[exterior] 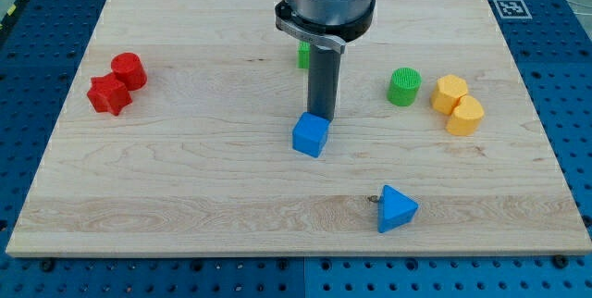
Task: Slide the blue cube to the left of the blue triangle
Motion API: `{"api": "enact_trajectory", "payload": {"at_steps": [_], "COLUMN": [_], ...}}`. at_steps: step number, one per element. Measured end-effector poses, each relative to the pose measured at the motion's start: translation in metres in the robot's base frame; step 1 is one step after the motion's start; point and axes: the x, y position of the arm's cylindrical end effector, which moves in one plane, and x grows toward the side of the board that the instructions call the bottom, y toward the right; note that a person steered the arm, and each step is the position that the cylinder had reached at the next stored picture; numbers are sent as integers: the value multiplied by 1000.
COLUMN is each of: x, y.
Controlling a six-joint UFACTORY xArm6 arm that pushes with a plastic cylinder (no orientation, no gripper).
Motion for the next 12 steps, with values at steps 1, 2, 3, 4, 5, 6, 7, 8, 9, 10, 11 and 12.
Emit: {"api": "enact_trajectory", "payload": {"at_steps": [1,2,3,4,5,6,7,8,9,10,11,12], "x": [-5,-15,4,8,9,28,42,48,34,41,60,67], "y": [-8,-47,-48,-32,-27,-21,-15,-11,4,9,15,15]}}
